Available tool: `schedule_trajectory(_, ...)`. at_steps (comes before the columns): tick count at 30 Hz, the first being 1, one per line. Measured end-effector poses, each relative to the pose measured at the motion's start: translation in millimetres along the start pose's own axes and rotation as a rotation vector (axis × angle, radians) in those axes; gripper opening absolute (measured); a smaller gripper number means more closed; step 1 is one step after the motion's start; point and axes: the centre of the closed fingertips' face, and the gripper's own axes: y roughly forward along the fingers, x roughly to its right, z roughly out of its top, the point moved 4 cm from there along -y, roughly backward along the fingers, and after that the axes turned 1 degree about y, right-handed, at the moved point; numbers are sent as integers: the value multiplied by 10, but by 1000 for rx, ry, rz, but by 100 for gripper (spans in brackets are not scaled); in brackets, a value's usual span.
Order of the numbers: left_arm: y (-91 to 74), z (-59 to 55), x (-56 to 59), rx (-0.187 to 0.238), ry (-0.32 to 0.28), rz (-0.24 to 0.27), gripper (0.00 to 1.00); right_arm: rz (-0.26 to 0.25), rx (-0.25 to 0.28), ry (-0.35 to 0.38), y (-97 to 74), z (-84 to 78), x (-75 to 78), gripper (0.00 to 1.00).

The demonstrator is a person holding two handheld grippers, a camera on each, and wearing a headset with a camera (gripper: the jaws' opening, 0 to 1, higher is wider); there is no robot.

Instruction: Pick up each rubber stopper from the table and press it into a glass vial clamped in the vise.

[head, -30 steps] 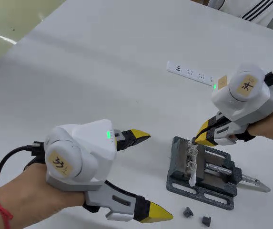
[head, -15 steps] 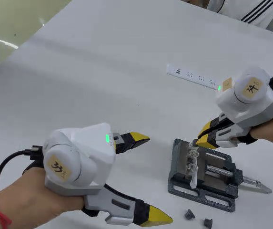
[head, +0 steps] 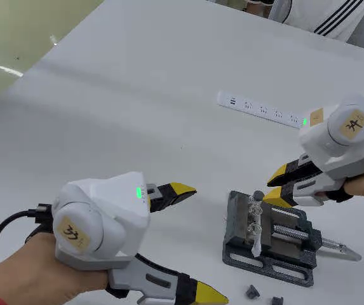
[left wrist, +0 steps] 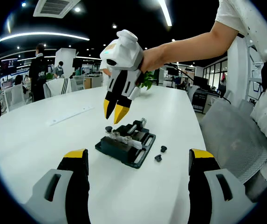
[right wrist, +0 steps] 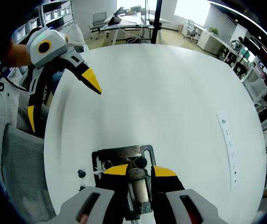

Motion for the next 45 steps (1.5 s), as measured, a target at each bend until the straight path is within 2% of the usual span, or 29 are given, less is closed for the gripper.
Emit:
schedule_trajectory(8,-9,14,54,-15,12,-8,87,-38,69,42,-174,-50,-56,21)
schedule_trajectory(23,-17,24,133,-52,31,-23,84,-104,192,125,-424,-254,-226,33)
schedule_trajectory(31,2,19,196,-78,43,-35,81,-137,261,186,-541,-443,-366,39)
schedule_trajectory(34,15,9,221,-88,47,-37,81,-145,283,215,-574,-560,-421,41)
schedule_trajectory(45,103,-2,309,-114,43,-37,78,-157,340,273,-691,-841,-642,49)
